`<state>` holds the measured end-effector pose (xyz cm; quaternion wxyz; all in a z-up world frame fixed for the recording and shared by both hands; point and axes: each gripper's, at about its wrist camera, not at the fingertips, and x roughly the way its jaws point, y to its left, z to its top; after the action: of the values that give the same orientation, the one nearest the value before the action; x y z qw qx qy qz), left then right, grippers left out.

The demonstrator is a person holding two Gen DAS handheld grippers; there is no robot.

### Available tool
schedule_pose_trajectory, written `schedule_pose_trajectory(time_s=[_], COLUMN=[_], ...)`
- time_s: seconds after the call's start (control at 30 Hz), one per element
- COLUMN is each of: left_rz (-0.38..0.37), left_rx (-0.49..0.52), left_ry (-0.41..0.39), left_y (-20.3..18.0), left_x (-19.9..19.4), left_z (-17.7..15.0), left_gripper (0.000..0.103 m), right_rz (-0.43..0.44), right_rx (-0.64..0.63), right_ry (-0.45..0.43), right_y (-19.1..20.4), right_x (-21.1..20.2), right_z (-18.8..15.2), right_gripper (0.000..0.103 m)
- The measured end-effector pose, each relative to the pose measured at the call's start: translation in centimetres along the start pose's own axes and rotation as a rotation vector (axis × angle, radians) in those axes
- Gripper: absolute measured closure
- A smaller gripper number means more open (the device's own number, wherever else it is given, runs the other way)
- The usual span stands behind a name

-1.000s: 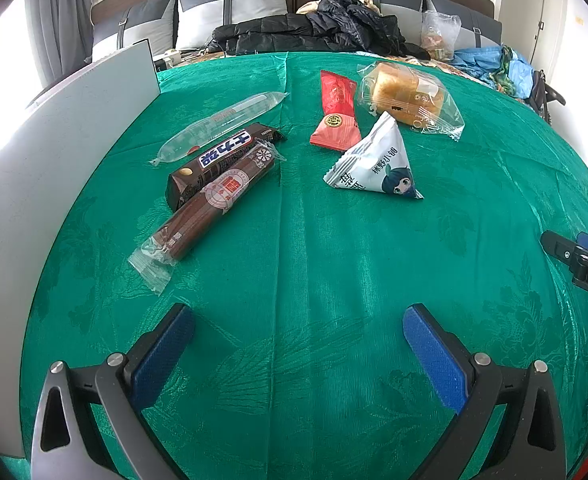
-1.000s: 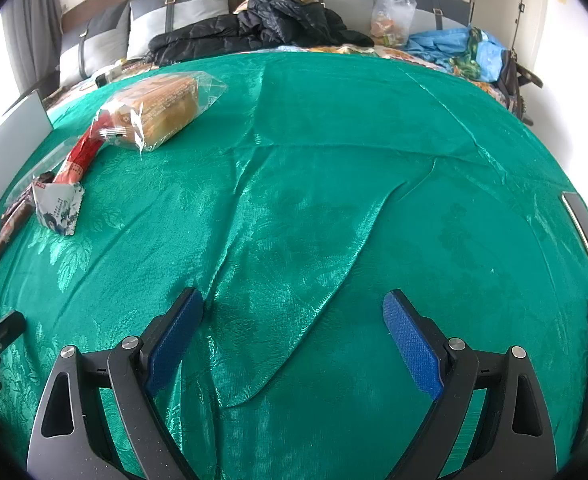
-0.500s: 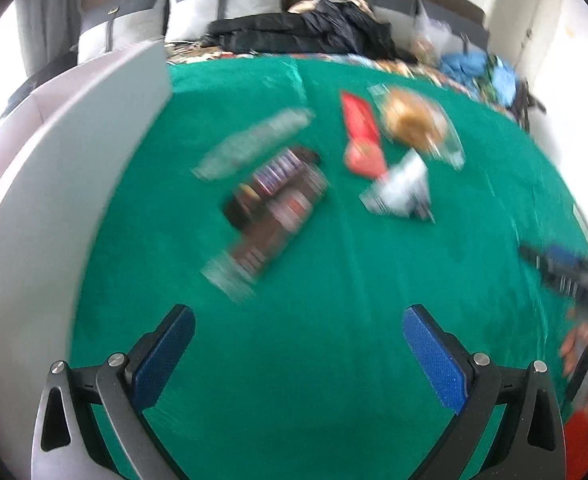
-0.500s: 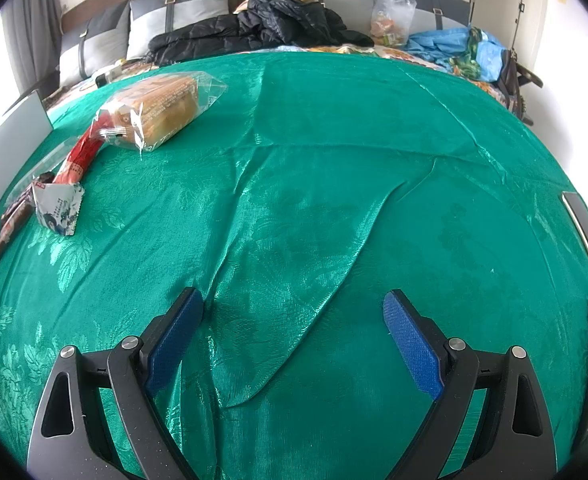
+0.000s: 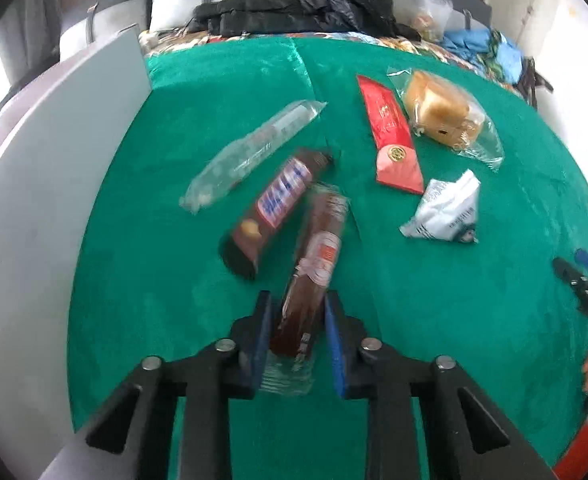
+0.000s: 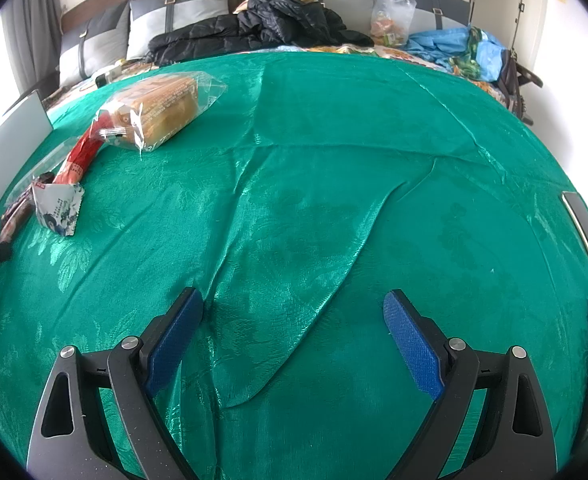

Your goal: Organize snacks

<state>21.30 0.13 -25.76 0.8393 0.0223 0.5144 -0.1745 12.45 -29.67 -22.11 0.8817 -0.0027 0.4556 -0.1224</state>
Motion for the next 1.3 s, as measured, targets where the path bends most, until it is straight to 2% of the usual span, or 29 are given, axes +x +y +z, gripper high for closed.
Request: schedule_pose_trajectory(time_s=[0.1, 0.2, 0.23, 0.27, 0.3, 0.33, 0.37, 0.47, 0.5, 0.63, 0.83, 1.3], left_rz=[0.007, -0.094, -0.120, -0.131, -0.133, -0.114, -0.055, 0.084, 0.094, 0.091, 0.096, 0.098], left_rx=[-0.037, -0.128, -0.147, -0.154, -0.151, -0.135, -0.106, -0.038, -0.028, -0.030, -0.036, -0.038], left_ry=[0.021, 0.061, 0.061, 0.056, 0.040, 0.016, -0.015, -0.039, -0.037, -0.079, -0.108, -0.109], left_y=[-0.9, -1.8, -2.1, -2.4, -2.6, -2.9, -3.1, -3.1, -2.8, -2.1, -1.9, -1.8], left_x=[-1.6, -3.3, -3.7, -3.9, -4.0, -4.0, -3.9, -2.6, -2.1, -1.7, -1.8, -1.2], left_z=[-3.0, -6.2, -7.1, -7.7, -7.9, -7.8, -7.6, -6.7, -6.5, -6.7, -6.9, -6.4], left_gripper=[0.083, 0.081, 0.073, 0.054, 0.042, 0.018, 0.012, 0.012, 0.009, 0.000, 0.000, 0.000], right_rz=[0.000, 0.000, 0.000, 0.000, 0.000, 0.000, 0.000, -0.001, 0.000, -0.001, -0.001, -0.001], right_rx=[0.000, 0.000, 0.000, 0.000, 0.000, 0.000, 0.000, 0.000, 0.001, 0.001, 0.001, 0.001], right_ry=[0.000, 0.000, 0.000, 0.000, 0.000, 0.000, 0.000, 0.000, 0.000, 0.000, 0.000, 0.000], right_y=[0.0, 0.0, 0.0, 0.0, 0.0, 0.0, 0.0, 0.0, 0.0, 0.0, 0.0, 0.0], right_x=[0.0, 0.0, 0.0, 0.0, 0.0, 0.0, 0.0, 0.0, 0.0, 0.0, 0.0, 0.0], right_z=[0.0, 0.0, 0.0, 0.0, 0.0, 0.0, 0.0, 0.0, 0.0, 0.0, 0.1, 0.0], right_gripper=[0.010, 0.010, 0.010, 0.010, 0.010, 0.010, 0.010, 0.010, 0.010, 0.010, 0.010, 0.010])
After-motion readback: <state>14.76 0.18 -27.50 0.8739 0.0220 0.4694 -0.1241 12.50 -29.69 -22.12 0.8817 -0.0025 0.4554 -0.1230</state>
